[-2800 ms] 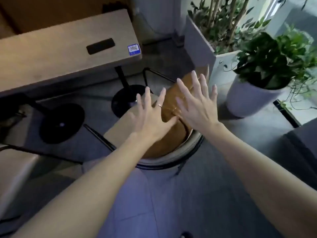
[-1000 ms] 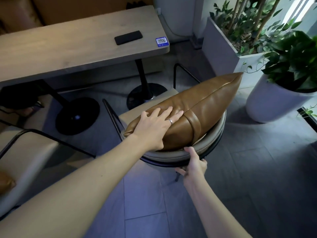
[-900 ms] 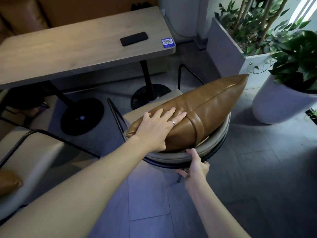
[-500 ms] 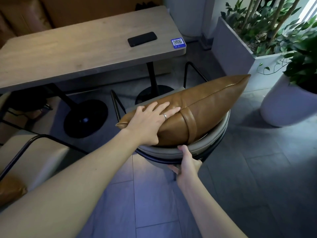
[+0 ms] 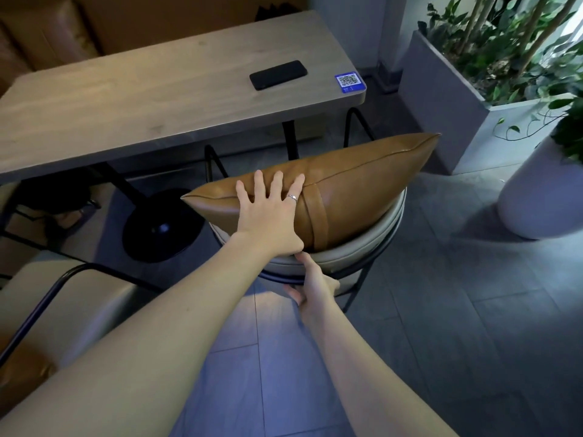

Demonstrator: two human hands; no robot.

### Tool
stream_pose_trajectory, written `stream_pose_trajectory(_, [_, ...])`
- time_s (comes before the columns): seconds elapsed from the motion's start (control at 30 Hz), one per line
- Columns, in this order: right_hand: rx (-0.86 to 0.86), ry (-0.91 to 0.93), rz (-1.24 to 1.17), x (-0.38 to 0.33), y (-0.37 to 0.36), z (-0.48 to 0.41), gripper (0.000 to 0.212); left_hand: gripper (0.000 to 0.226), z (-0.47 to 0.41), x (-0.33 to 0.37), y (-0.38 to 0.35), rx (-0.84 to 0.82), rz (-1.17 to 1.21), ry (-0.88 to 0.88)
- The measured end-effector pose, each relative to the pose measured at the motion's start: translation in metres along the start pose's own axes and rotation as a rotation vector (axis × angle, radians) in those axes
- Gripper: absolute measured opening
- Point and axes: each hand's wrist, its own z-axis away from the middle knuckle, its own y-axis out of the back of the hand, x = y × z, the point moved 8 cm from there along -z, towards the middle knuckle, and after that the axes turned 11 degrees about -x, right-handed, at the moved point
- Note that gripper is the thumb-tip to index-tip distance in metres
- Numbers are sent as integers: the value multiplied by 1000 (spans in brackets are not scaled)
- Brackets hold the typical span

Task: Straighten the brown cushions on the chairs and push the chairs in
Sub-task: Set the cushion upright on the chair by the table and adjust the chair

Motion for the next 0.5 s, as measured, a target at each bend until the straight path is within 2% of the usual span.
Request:
stream_pose_trajectory(0.17, [-76, -65, 76, 16, -22, -13, 97, 120, -3, -11, -3, 19, 25, 82])
stream_pose_trajectory(0.3, [-197, -118, 270, 4, 2, -10, 117, 119, -3, -6, 2, 14, 82, 85])
stream_pose_trajectory(0.43, [-61, 44, 358, -67, 51, -15, 101, 121, -6, 15, 14, 74, 176, 69])
stream_pose_trajectory(0.5, [-35, 77, 393, -102, 59, -18, 107, 122, -8, 31, 21, 116, 209, 34])
